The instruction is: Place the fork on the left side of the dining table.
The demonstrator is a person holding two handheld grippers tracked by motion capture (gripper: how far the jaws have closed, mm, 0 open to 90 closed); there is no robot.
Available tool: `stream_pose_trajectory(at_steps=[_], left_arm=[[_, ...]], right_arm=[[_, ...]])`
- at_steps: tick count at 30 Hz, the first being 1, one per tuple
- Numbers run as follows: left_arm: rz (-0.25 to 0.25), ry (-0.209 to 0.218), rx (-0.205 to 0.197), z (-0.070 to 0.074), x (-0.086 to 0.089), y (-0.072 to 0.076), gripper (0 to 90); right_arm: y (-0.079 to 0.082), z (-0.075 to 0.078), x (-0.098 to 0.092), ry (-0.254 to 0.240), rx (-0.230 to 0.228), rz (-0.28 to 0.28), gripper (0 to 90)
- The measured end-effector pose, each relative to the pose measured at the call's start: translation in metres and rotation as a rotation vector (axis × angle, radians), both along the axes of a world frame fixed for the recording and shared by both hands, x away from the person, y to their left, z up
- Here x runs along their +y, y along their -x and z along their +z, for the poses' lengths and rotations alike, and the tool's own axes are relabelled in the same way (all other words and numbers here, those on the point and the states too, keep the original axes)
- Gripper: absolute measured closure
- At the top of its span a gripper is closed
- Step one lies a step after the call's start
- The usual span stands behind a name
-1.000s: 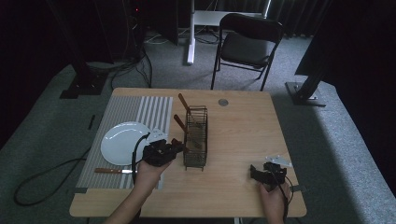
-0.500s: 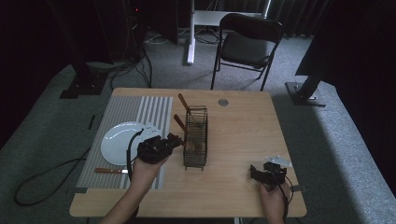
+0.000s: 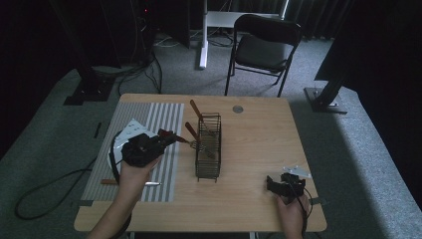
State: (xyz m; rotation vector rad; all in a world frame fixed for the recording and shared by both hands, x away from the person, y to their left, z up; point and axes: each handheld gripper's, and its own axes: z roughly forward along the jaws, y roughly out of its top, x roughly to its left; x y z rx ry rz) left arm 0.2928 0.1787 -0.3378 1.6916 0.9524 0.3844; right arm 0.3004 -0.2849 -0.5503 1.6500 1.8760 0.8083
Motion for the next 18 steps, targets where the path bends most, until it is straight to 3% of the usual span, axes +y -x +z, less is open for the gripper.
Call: stream_pose_trajectory(at_steps=[8,18], left_arm=[[0.059,0.0,0.006,0.004,0.027,-0.002,80.5],[0.138,0.001,0.036,-0.01,0.049,-0.017,80.5]], right_arm=[[0.0,0.0,0.0,0.0,0.0,0.0,12.6],[0.0,0.0,0.0,-0.001,0.001,-0.001,12.6]])
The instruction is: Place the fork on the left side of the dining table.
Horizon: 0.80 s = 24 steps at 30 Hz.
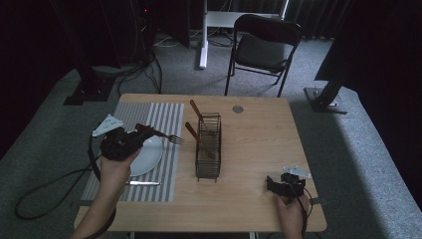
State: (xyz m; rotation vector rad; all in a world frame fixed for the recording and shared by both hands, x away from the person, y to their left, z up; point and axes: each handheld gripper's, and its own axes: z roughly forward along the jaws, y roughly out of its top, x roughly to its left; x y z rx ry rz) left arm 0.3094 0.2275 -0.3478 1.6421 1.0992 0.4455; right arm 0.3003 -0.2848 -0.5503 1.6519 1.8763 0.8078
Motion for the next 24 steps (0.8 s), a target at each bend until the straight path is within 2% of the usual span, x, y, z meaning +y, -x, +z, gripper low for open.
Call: stream_pose_trajectory(at_steps=[5,7,9,11,15,18,23,24], left_arm=[[0.019,0.016,0.027,-0.008,0.009,-0.009,80.5],[0.048,0.033,0.041,-0.014,0.017,-0.017,80.5],[0.051,0.047,0.053,-0.018,0.022,-0.024,80.5],[0.05,0.078,0.066,-0.023,0.027,-0.031,80.5],[0.078,0.079,0.076,-0.029,0.034,-0.043,80.5],[0.104,0.063,0.08,-0.033,0.039,-0.051,80.5],[0.129,0.086,0.088,-0.04,0.049,-0.063,80.5],[0.145,0.096,0.105,-0.045,0.053,-0.072,80.5]], right_arm=[[0.0,0.0,0.0,-0.001,-0.001,-0.001,12.6],[0.0,0.0,0.0,0.0,-0.002,0.0,12.6],[0.0,0.0,0.0,0.0,-0.003,0.0,12.6],[0.0,0.0,0.0,0.0,-0.002,0.0,12.6],[0.0,0.0,0.0,0.001,-0.002,0.001,12.6],[0.0,0.0,0.0,0.0,-0.003,0.0,12.6],[0.0,0.0,0.0,0.001,-0.003,0.001,12.6],[0.0,0.0,0.0,0.001,-0.003,0.0,12.6]])
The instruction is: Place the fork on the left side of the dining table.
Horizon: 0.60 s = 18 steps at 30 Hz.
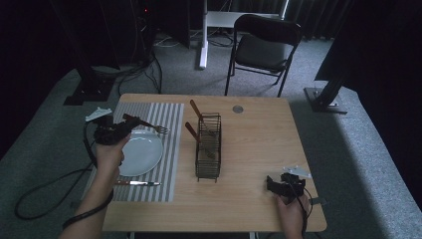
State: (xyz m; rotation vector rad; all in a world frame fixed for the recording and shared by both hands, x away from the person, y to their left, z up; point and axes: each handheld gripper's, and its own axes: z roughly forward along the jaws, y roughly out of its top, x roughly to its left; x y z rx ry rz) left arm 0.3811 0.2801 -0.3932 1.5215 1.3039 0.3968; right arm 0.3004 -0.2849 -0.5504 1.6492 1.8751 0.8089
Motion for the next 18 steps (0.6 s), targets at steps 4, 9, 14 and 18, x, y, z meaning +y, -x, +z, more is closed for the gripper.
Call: stream_pose_trajectory(at_steps=[4,9,14,18], left_arm=[[0.038,0.003,0.018,-0.011,0.006,-0.015,80.5],[0.065,0.008,0.068,-0.021,0.011,-0.03,80.5],[0.063,0.041,0.091,-0.031,0.015,-0.042,80.5],[0.061,0.078,0.115,-0.037,0.019,-0.055,80.5]], right_arm=[[0.0,0.0,0.0,0.0,0.001,0.0,12.6],[0.0,0.0,0.0,-0.001,0.001,0.0,12.6],[0.0,0.0,0.0,-0.001,0.002,0.0,12.6],[0.0,0.0,0.0,0.0,0.001,0.0,12.6]])
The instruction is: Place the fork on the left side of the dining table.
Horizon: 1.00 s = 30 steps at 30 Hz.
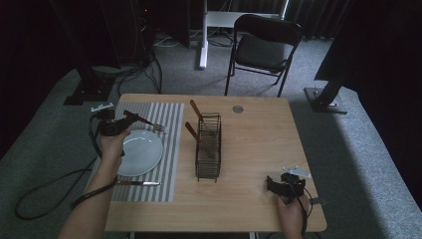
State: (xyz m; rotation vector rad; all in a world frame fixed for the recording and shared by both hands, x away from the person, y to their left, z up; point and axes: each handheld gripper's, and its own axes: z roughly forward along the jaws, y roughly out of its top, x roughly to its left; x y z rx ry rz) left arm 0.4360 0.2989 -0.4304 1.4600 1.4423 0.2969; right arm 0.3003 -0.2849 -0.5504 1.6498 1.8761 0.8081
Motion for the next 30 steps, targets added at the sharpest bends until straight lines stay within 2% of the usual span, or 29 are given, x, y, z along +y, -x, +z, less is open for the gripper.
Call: stream_pose_trajectory(at_steps=[2,5,8,11,13,15,17,18,21,22,23,24,25,28,30], left_arm=[[0.004,-0.017,0.001,-0.002,0.002,-0.006,80.5],[0.015,0.013,0.007,-0.006,0.006,-0.014,80.5],[0.032,-0.004,-0.003,-0.008,0.007,-0.018,80.5],[0.029,-0.003,0.005,-0.01,0.009,-0.021,80.5],[0.033,0.031,0.022,-0.015,0.012,-0.027,80.5],[0.03,0.022,0.023,-0.016,0.013,-0.03,80.5],[0.028,0.031,0.026,-0.017,0.013,-0.03,80.5],[0.027,0.044,0.045,-0.019,0.013,-0.032,80.5],[0.033,0.038,0.058,-0.024,0.013,-0.036,80.5],[0.03,0.053,0.064,-0.026,0.013,-0.037,80.5],[0.03,0.053,0.064,-0.026,0.013,-0.037,80.5],[0.035,0.042,0.082,-0.031,0.013,-0.04,80.5],[0.03,0.059,0.082,-0.034,0.014,-0.041,80.5],[0.064,0.105,0.073,-0.042,0.018,-0.042,80.3],[0.08,0.115,0.081,-0.044,0.019,-0.042,78.9]], right_arm=[[0.0,0.0,0.0,0.0,0.0,0.0,12.7],[0.0,0.0,0.0,0.0,0.0,0.0,12.6],[0.0,0.0,0.0,0.0,0.0,0.0,12.6],[0.0,0.0,0.0,0.0,0.0,0.0,12.7],[0.0,0.0,0.0,0.0,0.0,0.0,12.7],[0.0,0.0,0.0,0.0,0.0,0.0,12.7],[0.0,0.0,0.0,0.0,0.0,0.0,12.7],[0.0,0.0,0.0,-0.001,0.0,-0.001,13.0],[0.001,0.0,0.0,0.0,-0.001,-0.002,13.0],[0.001,0.0,0.0,0.0,-0.001,-0.001,13.0],[0.001,0.0,0.0,0.0,-0.001,-0.001,13.0],[0.001,0.0,0.0,0.0,-0.001,-0.001,13.0],[0.001,0.0,0.0,-0.001,-0.001,-0.001,13.1],[0.001,0.0,0.0,-0.002,-0.001,-0.002,13.1],[0.001,0.0,0.0,-0.001,-0.001,-0.002,13.1]])
